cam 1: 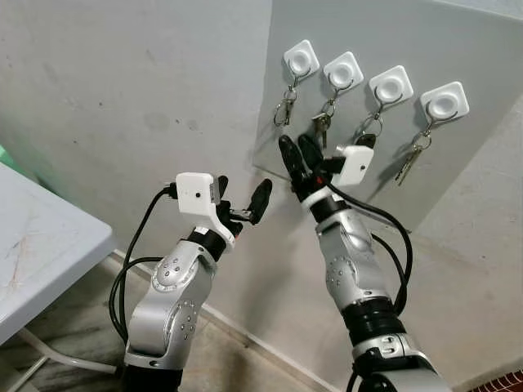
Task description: Hang keys on a hook
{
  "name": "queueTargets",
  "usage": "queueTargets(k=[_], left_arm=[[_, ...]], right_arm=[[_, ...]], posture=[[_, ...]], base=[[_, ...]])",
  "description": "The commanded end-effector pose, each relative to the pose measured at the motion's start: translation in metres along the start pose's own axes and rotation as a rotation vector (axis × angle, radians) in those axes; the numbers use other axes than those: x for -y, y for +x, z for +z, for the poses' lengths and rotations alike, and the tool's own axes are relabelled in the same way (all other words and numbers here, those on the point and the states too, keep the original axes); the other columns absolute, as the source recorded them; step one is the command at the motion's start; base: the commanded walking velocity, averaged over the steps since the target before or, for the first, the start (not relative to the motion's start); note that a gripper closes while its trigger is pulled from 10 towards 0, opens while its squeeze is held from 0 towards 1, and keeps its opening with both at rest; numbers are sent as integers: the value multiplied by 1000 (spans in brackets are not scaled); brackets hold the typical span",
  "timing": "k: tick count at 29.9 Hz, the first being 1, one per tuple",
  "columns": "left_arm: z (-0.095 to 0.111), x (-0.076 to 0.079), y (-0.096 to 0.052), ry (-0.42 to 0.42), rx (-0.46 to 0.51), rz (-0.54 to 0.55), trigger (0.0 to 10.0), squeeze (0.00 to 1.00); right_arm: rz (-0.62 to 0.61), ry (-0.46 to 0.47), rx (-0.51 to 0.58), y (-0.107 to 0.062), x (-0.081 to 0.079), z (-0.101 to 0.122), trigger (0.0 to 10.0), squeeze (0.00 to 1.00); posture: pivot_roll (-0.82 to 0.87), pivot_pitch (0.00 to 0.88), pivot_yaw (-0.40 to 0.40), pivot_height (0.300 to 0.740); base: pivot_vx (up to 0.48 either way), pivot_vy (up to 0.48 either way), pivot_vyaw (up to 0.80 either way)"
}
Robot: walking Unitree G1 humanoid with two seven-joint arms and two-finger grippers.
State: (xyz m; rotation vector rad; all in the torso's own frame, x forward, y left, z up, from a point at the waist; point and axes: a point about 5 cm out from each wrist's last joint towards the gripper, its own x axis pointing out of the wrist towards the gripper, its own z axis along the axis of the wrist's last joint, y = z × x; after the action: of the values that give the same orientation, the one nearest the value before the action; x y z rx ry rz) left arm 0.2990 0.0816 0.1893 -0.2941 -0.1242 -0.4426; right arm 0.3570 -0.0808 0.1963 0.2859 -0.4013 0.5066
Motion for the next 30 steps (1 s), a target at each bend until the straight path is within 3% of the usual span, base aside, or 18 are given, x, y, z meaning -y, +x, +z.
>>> queueTargets(k=[1,10,12,14,16,19,25,30], left_arm=[[-9,-2,-1,17,-28,10,10000,0],[-37,-23,-10,32,-102,105,10000,0],[-51,-38,-16,39,-136,163,10000,0],[-55,-42,-18,40,-137,178,10000,0],[-71,-60,-26,66,-192,236,10000,0],[-85,-72,-33,62,-238,283,10000,0],[-110,-88,-44,81,-293,343,10000,0],[-123,-93,-49,95,-322,357,10000,0]], right_arm=[[36,-76,-6,-6,-1,-1,10000,0],[-19,-144,-124,-44,21,-25,10000,0],[-71,-166,-179,-65,33,-34,10000,0],[-96,-154,-192,-71,37,-37,10000,0],[-191,-143,-253,-99,52,-48,10000,0],[-242,-173,-308,-119,62,-56,10000,0],[-374,-206,-447,-169,81,-74,10000,0],[-416,-232,-525,-190,85,-83,10000,0]], posture=[[13,64,-75,740],[18,58,-78,740],[19,52,-77,740],[19,50,-77,740],[16,45,-72,740],[9,39,-65,740],[-8,31,-45,740],[-13,27,-41,740]], base=[[0,0,0],[0,0,0],[0,0,0],[0,0,0],[0,0,0],[0,0,0],[0,0,0],[0,0,0]])
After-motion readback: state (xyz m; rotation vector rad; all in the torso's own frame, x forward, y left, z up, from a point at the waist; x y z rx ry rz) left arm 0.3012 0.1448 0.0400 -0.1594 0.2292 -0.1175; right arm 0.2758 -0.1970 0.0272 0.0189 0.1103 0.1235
